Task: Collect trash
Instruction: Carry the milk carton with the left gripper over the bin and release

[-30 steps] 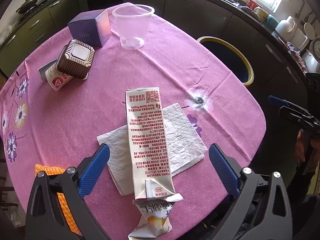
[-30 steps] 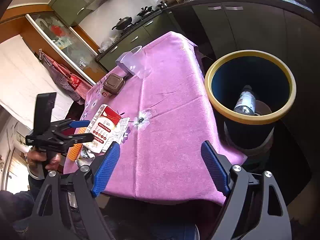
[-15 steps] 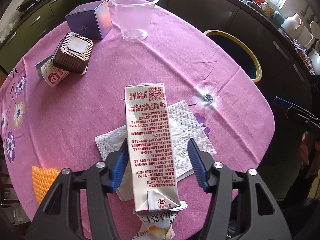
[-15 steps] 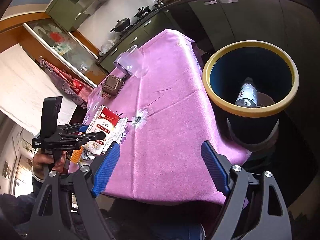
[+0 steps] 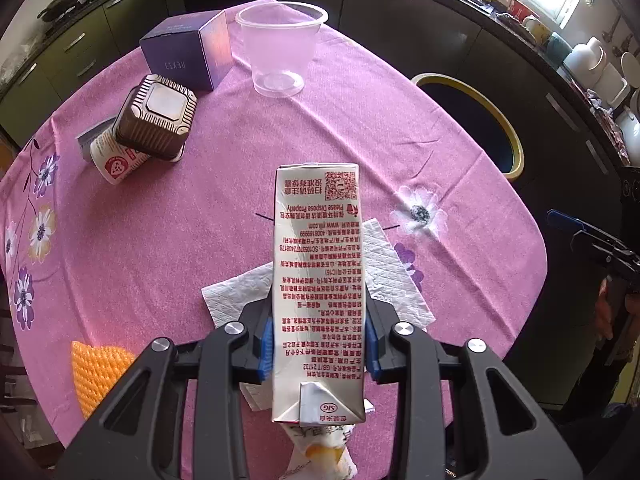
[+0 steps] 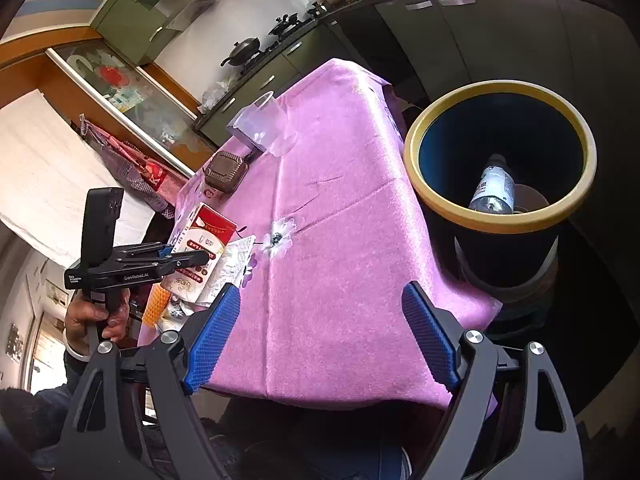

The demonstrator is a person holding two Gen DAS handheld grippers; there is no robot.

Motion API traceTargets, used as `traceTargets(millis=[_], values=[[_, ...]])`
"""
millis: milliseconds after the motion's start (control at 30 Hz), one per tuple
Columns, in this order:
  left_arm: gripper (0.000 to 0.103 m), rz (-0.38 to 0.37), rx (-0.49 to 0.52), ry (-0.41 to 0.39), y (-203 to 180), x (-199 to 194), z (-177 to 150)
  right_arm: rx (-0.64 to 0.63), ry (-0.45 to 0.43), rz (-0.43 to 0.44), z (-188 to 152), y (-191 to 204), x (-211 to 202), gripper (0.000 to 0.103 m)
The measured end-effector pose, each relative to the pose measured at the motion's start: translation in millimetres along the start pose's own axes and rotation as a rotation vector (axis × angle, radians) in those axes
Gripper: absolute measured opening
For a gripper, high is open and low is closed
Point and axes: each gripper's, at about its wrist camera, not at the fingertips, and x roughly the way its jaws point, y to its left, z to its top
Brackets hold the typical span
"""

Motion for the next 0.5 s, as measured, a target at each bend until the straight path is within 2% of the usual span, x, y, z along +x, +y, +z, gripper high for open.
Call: traceTargets(millis=[133, 267, 500], values=[[0.033, 0.003, 0.014, -0.029, -5.0, -12.0, 7.6, -0.001, -0.017, -0.021, -0.3, -0.8, -5.8, 0.082], [0.033, -0.012, 0.068, -0.06, -25.1, -26.1, 25.8, 0.014, -0.038, -0.06, -2.1, -7.7, -16.6, 0.082], [0.033, -0.098, 0.229, -0.08, -101.9, -29.1, 89.3, 0.083, -0.099, -0.1, -13.8, -34.4, -45.0, 0.082]])
